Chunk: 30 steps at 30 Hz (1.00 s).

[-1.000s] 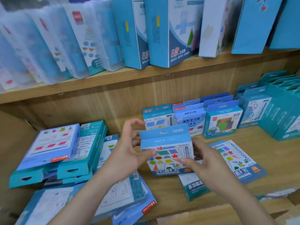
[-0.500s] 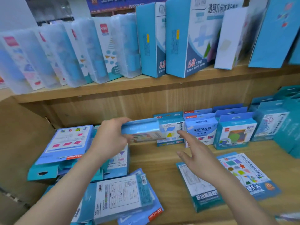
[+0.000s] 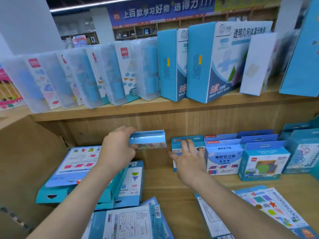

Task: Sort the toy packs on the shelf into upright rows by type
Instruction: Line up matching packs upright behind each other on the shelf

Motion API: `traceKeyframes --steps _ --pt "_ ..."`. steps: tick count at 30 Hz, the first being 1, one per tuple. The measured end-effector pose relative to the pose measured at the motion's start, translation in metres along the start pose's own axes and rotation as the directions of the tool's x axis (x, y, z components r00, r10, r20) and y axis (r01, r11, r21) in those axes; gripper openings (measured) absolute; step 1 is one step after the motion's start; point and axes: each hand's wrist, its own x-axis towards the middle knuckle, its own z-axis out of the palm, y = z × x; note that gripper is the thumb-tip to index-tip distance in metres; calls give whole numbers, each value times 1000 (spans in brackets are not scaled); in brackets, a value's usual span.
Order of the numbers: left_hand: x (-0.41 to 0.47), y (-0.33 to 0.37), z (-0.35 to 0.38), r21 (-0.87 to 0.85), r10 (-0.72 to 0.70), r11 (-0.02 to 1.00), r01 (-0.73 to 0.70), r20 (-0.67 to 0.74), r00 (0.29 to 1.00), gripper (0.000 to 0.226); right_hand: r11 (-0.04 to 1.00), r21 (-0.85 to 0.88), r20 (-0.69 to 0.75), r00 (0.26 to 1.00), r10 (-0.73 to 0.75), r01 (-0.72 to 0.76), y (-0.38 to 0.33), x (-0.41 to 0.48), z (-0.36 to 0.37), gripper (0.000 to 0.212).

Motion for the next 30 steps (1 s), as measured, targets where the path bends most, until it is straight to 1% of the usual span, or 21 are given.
traceKeyframes --steps 3,5,8,11,16,20,23,25,30 --pt "3 1 5 -3 19 1000 -19 35 999 35 998 -54 4 1000 12 -12 3 4 6 78" --pt "6 1 11 -8 15 1000 -15 54 998 37 998 -53 20 1000 15 -14 5 4 10 80" --pt "12 -1 19 -20 -31 999 33 79 996 37 1000 -16 57 998 0 1 6 5 11 82" --pt "19 -5 22 -54 -83 995 89 119 989 39 1000 -21 68 997 -21 22 10 5 10 85" --pt "28 -11 29 -44 -94 994 104 190 977 38 998 -22 71 995 -65 66 17 2 8 83" --pt "29 -12 42 -26 -72 996 80 228 971 35 990 -10 76 988 -138 139 25 0 2 75" --pt "27 -9 57 1 -14 1000 15 255 967 32 986 22 67 984 -168 167 33 -2 0 56" --pt "26 -9 66 8 -9 1000 8 249 968 32 984 42 64 982 -178 176 36 -3 0 47" --pt "20 -15 93 2 -33 999 34 287 957 30 984 75 30 986 -164 161 40 -2 3 49"
